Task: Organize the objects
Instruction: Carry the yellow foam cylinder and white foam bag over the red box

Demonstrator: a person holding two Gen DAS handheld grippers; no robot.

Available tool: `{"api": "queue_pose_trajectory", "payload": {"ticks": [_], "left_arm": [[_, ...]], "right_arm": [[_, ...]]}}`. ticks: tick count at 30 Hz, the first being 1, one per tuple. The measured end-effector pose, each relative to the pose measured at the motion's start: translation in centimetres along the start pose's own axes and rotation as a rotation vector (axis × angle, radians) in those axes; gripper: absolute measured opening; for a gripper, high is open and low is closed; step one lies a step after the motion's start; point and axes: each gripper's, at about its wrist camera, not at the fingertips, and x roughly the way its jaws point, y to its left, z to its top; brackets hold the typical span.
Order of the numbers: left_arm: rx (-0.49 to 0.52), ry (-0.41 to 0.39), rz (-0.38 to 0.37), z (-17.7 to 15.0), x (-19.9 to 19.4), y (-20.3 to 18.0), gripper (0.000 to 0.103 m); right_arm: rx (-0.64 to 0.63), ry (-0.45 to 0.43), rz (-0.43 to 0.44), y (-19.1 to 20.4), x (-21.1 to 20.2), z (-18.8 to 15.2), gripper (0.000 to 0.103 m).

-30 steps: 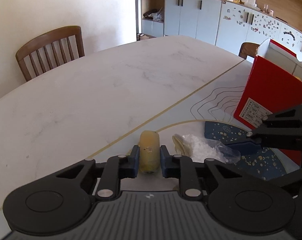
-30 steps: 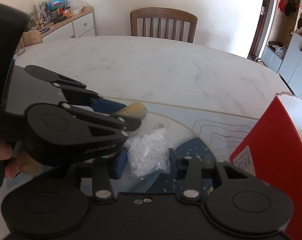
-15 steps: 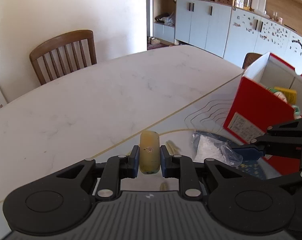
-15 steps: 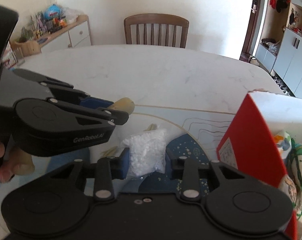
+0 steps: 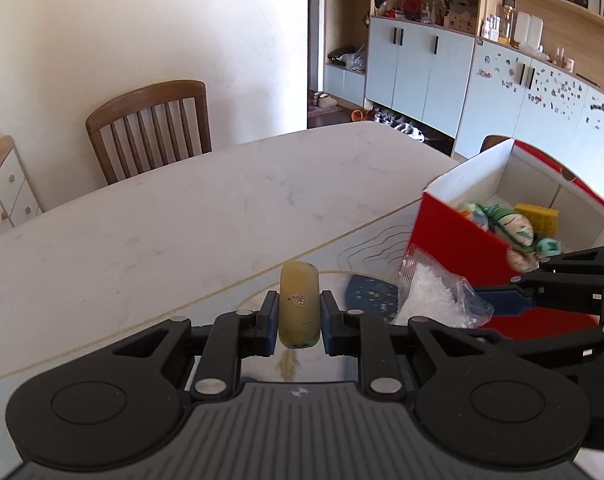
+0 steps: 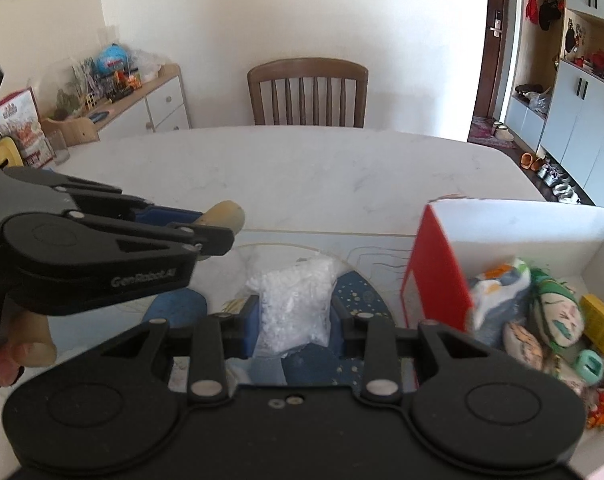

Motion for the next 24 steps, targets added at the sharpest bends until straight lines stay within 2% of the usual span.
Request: {"api": "queue_pose_trajectory", "payload": {"ticks": [13,24], "left_arm": [[-0.049,-0.014,0.004,0.9,-4.8,-5.9,0.021],[-0.012,-0.025,-0.024,2.5,-4.5,-13.7,0.021]], "right_arm": [[0.024,-0.074,0.045,-5.6,-7.0,-0.4,0.032],[0.033,-0.075,0.005,-13.0,-10.3,-1.9,0.032]]}}
